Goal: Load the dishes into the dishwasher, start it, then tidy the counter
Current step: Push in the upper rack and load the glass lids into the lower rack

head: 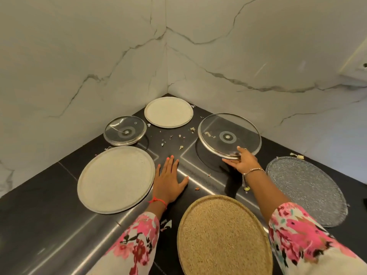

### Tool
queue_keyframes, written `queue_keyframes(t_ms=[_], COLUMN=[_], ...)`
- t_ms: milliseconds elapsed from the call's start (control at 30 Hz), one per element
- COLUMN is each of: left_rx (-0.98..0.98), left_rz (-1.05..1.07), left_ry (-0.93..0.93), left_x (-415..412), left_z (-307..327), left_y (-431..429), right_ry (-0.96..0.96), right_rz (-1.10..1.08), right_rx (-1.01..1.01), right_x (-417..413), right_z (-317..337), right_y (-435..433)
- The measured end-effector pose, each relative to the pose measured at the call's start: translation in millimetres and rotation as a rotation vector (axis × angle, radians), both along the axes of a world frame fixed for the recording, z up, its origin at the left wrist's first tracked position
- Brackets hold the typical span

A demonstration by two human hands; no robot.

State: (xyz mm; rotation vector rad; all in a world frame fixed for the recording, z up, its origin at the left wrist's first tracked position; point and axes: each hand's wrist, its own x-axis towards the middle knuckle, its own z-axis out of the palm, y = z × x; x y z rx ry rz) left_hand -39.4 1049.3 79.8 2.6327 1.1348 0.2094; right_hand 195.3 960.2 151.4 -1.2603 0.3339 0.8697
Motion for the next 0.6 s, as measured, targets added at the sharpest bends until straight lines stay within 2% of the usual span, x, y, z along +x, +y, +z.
queue_keyframes(t_ms=[167, 300, 400, 500, 600], left_rx=[0.007, 0.018, -0.037, -0.176, -0.204], left_rz=[0.005, -0.023, -0.063, -0.12, -0.124], left_ry=[-0.001, 0.057, 0.119, 0.223, 0.134], left_x=[1, 0, 0, -7, -33], left_z=[-1, -1, 4, 21, 40], left_y=[0, 0, 4, 4, -30], right_ry=[0.005, -0.048, -0.07, -0.091, -0.102], right_rz=[-0.046, -0.11, -0.148, -0.115, -0.051], right_rx=[0.061, 0.019, -0.051, -0.089, -0.094], right_x=[-1, -2, -10, -29, -55], right_z=[-8, 0, 10, 14, 24], right_y=[11, 1, -16, -47, -91])
